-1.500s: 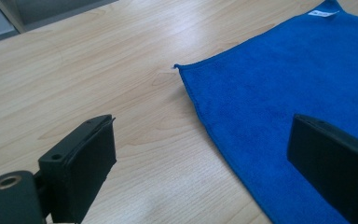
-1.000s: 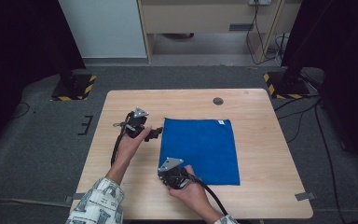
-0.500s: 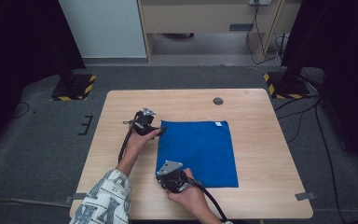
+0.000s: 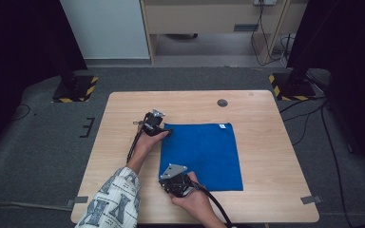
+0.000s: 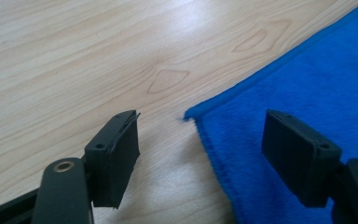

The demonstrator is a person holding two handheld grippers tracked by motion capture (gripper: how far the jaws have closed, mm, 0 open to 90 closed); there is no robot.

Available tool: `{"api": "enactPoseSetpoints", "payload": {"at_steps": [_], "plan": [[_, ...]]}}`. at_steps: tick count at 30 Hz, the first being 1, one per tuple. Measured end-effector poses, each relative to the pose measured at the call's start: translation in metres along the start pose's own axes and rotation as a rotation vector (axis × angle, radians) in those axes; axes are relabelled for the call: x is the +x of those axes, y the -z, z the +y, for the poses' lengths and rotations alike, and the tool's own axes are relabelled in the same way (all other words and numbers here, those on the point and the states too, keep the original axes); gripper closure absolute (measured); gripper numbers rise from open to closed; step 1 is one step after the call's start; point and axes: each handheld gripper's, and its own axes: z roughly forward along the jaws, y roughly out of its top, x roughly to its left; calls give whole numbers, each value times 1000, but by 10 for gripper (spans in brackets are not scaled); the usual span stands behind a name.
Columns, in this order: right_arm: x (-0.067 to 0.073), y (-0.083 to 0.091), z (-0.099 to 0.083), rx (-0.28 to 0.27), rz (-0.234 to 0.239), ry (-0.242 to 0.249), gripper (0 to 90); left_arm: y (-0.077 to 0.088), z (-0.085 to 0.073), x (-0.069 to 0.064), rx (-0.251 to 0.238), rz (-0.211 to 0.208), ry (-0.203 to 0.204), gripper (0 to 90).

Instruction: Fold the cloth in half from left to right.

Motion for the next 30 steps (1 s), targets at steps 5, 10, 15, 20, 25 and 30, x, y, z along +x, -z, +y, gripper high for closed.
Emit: {"api": "enactPoseSetpoints", "payload": {"at_steps": [5, 10, 15, 20, 25, 30], "plan": [[1, 1, -3, 5, 1, -2, 837, -2, -1, 0, 13, 5, 6, 262], [1, 2, -5, 7, 2, -7, 831, -1, 0, -7, 17, -23, -15, 399], [1, 2, -4, 2, -2, -4, 844, 1, 2, -11, 14, -56, -20, 670], [4, 4, -4, -3, -9, 7, 864, 8, 6, -15, -31, -89, -33, 871], [6, 9, -2, -13, -13, 0, 864, 22, 13, -17, -57, -74, -40, 874], [11, 13, 3, -37, -16, -1, 865, 36, 17, -12, -81, -69, -19, 872]]}}
